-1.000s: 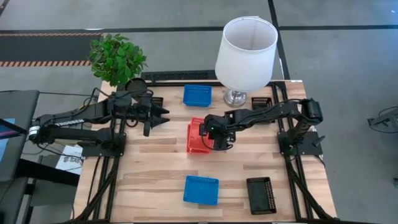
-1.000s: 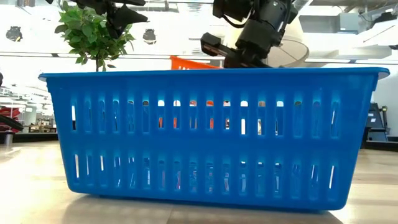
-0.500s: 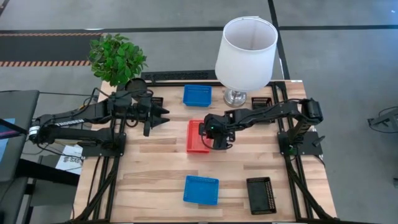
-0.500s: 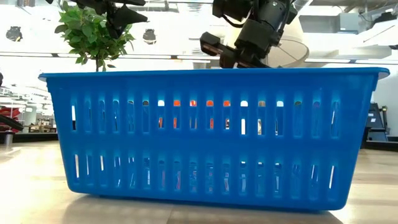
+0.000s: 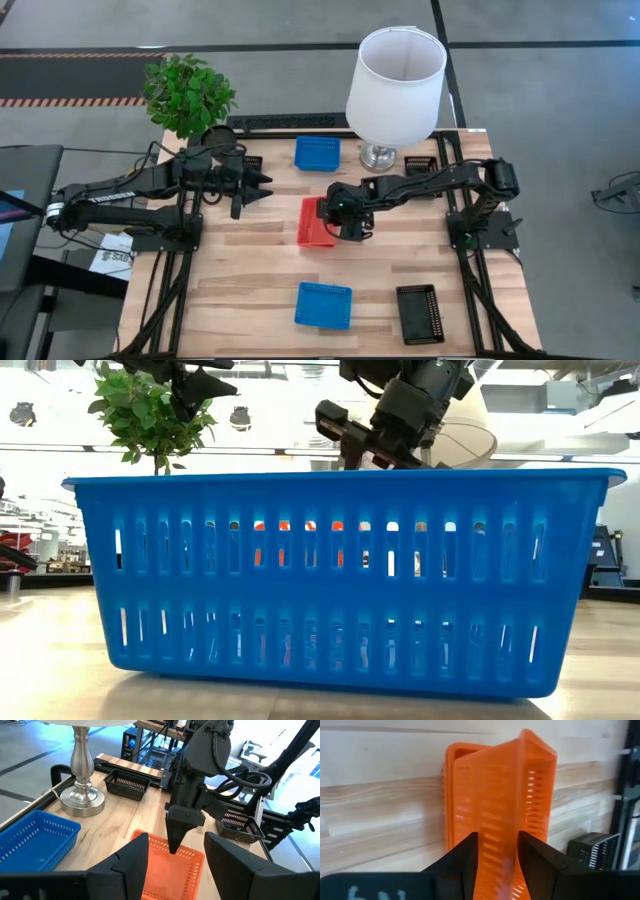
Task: Stack baskets by color
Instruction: Stack the right orange bin on top of the center orange bin
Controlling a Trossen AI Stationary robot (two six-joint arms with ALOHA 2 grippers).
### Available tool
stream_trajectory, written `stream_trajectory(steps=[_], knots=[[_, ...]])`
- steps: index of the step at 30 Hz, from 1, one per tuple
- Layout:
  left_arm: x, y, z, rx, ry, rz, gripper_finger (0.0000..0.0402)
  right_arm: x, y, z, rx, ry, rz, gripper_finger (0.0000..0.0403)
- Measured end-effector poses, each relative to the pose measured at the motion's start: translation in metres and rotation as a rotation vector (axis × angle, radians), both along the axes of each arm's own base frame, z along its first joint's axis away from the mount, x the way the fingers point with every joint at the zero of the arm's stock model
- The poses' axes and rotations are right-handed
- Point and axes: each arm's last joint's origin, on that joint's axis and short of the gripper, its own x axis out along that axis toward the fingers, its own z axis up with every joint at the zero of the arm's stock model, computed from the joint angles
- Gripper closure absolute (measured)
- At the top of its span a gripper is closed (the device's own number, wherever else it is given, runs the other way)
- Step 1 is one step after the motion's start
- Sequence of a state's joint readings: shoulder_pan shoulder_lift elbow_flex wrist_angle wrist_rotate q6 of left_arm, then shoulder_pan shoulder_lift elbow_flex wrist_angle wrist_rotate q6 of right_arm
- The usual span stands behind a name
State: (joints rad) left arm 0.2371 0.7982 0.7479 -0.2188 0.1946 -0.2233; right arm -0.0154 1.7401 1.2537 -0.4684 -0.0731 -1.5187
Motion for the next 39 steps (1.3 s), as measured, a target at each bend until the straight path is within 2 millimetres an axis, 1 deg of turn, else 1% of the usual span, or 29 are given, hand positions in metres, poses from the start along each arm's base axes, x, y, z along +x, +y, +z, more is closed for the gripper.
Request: stream_trajectory(steps=[4,8,11,18,20,22,25,28,31,36,39], knots=[[0.0,0.0,0.0,0.0,0.0,0.0,0.0223,0.0,0.0,0.0,0.001,-0.003,-0.002,0.0245],[0.0,0.0,0.0,0.0,0.0,0.0,0.0223,0.0,0.0,0.0,0.001,-0.005,-0.002,0.0262],[0.0,0.0,0.0,0.0,0.0,0.0,0.0223,0.0,0.0,0.0,0.001,-0.006,-0.002,0.0291],[0.0,0.0,0.0,-0.001,0.0,0.0,0.0223,0.0,0.0,0.0,0.006,0.001,-0.009,0.0373],[0.0,0.0,0.0,-0.001,0.0,0.0,0.0223,-0.001,0.0,0.0,0.018,0.009,-0.026,0.0388],[0.0,0.0,0.0,-0.001,0.0,0.0,0.0223,-0.001,0.0,-0.001,0.029,0.014,-0.042,0.0394],[0.0,0.0,0.0,-0.001,0.001,0.001,0.0223,-0.002,0.0,-0.001,0.03,0.029,-0.043,0.0384],[0.0,0.0,0.0,-0.001,0.001,0.001,0.0223,-0.002,0.0,-0.002,0.032,0.033,-0.047,0.0355],[0.0,0.0,0.0,-0.001,0.001,0.001,0.0223,-0.002,-0.004,-0.001,0.054,0.033,-0.089,0.0328],[0.0,0.0,0.0,-0.001,0.001,0.0,0.0223,-0.003,-0.01,-0.002,0.065,0.042,-0.122,0.0298],[0.0,0.0,0.0,-0.001,0.001,0.0,0.0223,-0.002,-0.01,-0.002,0.076,0.035,-0.137,0.0279]])
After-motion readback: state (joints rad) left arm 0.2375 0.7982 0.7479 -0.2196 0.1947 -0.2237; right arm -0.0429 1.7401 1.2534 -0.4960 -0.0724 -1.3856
